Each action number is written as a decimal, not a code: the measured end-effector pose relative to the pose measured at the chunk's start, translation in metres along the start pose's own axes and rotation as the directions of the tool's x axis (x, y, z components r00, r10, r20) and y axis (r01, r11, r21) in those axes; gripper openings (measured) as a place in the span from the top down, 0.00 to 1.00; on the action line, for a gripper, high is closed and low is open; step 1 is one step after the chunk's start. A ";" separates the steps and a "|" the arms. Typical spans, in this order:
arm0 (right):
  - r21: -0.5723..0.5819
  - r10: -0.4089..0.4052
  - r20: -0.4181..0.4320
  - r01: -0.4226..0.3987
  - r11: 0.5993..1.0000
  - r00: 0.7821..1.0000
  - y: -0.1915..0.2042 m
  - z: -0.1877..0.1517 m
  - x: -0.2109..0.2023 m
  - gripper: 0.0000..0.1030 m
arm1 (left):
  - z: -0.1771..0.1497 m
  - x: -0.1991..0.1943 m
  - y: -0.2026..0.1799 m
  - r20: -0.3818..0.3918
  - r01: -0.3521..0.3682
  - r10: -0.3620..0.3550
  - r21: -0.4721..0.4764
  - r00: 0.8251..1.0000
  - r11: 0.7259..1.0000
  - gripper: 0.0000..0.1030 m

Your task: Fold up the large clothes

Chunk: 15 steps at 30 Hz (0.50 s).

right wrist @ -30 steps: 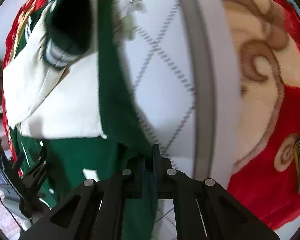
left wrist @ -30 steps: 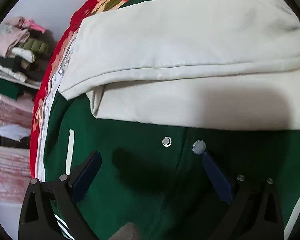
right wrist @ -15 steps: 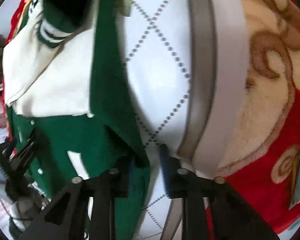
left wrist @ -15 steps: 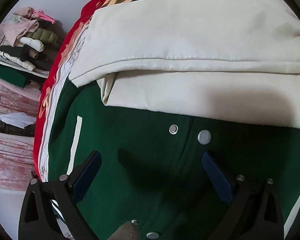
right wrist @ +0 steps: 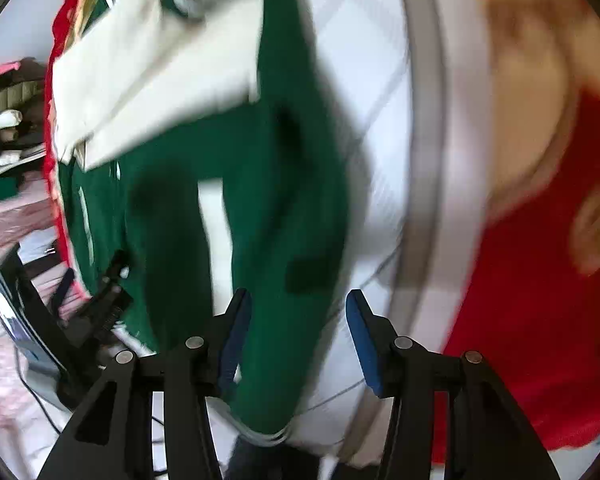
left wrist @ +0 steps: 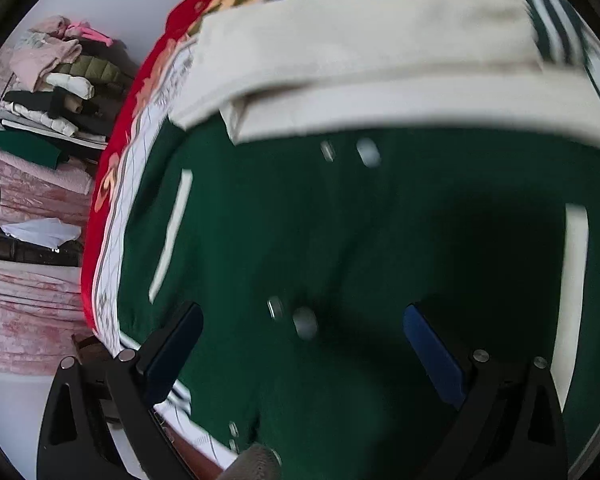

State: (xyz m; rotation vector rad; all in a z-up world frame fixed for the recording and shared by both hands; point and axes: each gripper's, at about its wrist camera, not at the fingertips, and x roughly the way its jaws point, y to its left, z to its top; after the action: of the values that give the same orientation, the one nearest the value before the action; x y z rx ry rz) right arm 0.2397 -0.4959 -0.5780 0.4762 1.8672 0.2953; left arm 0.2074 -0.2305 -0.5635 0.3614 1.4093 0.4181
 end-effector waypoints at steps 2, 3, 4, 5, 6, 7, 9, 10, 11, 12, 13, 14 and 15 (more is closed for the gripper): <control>0.047 0.040 -0.037 -0.038 0.998 0.999 -0.007 -0.012 0.027 0.74 | -0.014 0.008 -0.011 -0.043 0.006 -0.005 0.021 0.999 1.000 0.00; 0.064 0.053 -0.035 -0.050 0.997 0.998 -0.009 -0.015 0.034 0.92 | -0.021 0.013 -0.016 -0.057 0.005 -0.004 0.028 0.998 1.000 0.00; 0.082 0.051 -0.006 -0.051 0.995 0.999 -0.010 -0.020 0.037 0.94 | -0.025 0.018 -0.019 -0.061 -0.001 0.003 0.035 0.998 0.999 0.00; 0.088 0.023 0.019 -0.025 0.996 1.000 -0.010 -0.021 0.037 0.95 | -0.028 0.021 -0.020 -0.063 0.004 -0.002 0.036 0.998 0.999 0.00; 0.098 -0.014 0.037 0.011 0.995 0.999 -0.012 -0.025 0.035 0.95 | -0.030 0.022 -0.019 -0.064 0.018 -0.016 0.028 0.998 0.999 0.00; 0.116 -0.030 0.044 0.024 0.993 0.999 -0.020 -0.028 0.030 0.95 | -0.030 0.022 -0.017 -0.065 0.024 -0.022 0.020 0.998 1.000 0.00; 0.102 -0.034 0.022 0.032 0.994 0.999 -0.017 -0.027 0.034 0.95 | -0.030 0.019 -0.008 -0.079 0.027 -0.026 0.016 0.997 0.999 0.00; 0.084 -0.044 0.006 0.044 0.996 0.999 -0.013 -0.028 0.031 0.92 | -0.029 0.014 0.003 -0.078 0.030 -0.030 0.002 0.996 1.000 0.00; 0.072 -0.062 -0.009 0.062 0.995 0.998 -0.008 -0.029 0.026 0.88 | -0.027 0.008 0.019 -0.068 0.023 -0.024 -0.020 0.997 1.000 0.00; 0.062 -0.082 -0.015 0.083 0.995 0.997 -0.001 -0.027 0.029 0.85 | -0.027 0.003 0.032 -0.061 0.009 -0.011 -0.037 0.998 0.999 0.00; 0.043 -0.115 -0.006 0.115 0.992 0.993 0.014 -0.021 0.027 0.83 | -0.025 0.001 0.047 -0.054 -0.008 0.005 -0.057 0.999 0.998 0.00; 0.015 -0.134 0.023 0.134 0.991 0.991 0.026 -0.021 0.016 0.78 | -0.021 0.000 0.068 -0.046 -0.032 0.028 -0.083 0.999 0.996 0.00; 0.000 -0.150 0.045 0.151 0.989 0.988 0.037 -0.019 0.012 0.72 | -0.015 0.003 0.089 -0.039 -0.064 0.060 -0.108 0.997 0.992 0.00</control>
State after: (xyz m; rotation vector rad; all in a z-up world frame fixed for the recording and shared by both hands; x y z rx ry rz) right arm 0.2245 -0.4572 -0.5659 0.3343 1.8471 0.1854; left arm 0.1869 -0.1511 -0.5248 0.3108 1.4064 0.5528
